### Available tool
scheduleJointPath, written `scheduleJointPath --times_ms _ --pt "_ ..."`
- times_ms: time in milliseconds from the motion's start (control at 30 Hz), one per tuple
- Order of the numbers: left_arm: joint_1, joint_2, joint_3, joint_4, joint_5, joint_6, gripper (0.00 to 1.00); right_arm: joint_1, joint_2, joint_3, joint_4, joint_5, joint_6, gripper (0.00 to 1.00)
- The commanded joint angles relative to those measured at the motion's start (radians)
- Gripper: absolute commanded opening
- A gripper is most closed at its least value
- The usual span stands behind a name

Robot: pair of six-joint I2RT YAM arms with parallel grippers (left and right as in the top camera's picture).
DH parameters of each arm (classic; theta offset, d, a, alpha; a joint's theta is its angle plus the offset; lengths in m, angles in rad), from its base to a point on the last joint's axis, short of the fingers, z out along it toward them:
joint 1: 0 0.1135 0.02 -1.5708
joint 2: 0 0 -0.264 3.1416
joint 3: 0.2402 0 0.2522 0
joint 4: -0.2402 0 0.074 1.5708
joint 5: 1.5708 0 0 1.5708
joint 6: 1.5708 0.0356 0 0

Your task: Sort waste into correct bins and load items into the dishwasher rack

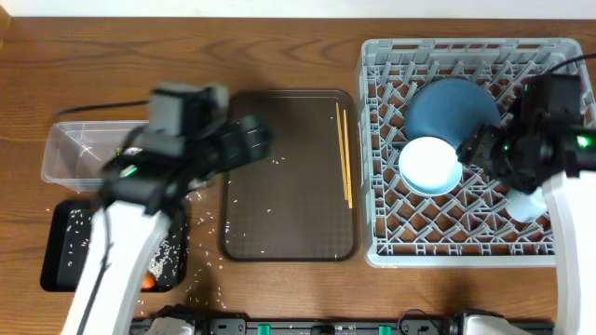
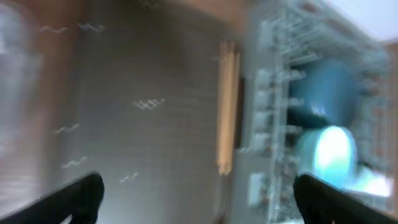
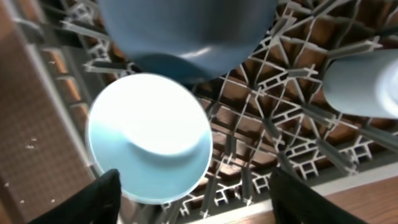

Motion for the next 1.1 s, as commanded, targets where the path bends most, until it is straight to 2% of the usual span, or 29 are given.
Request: scheduleJointPath --times_ms 0,67,167,333,467,733,933,1067 --pt "0.056 -0.076 0.028 -0.096 -0.219 0.105 0.98 -0.041 0.072 0.007 -0.005 -0.041 -0.003 0.62" --pt "0.087 -0.113 0.028 -0.159 -0.266 0.106 0.98 -0.047 0.116 0.007 -0.008 -0.075 -0.006 0.6" --pt "0.123 -0.148 0.028 -0.238 -0.341 0.109 0.98 -0.041 0.175 0.007 -0.006 -0.126 -0.021 0.51" --pt "0.135 -0.158 0.027 -0.306 -0.43 0.108 0.98 -0.025 0.245 -0.002 -0.003 -0.12 -0.052 0.51" --pt "0.135 -0.151 0.026 -0.332 -0.435 0.108 0.98 -0.031 0.297 -0.017 0.0 -0.113 -0.052 0.42" --pt "0.135 -0.145 0.026 -0.333 -0.435 0.108 0.98 -0.025 0.311 -0.04 0.061 -0.117 -0.051 0.38" --pt "0.135 -0.145 0.026 -0.333 -0.435 0.108 0.98 -0.024 0.311 -0.112 0.132 -0.133 -0.036 0.22" --pt "0.135 -0.145 0.026 -0.333 -0.435 0.108 0.98 -0.027 0.296 -0.103 0.132 -0.143 -0.059 0.01"
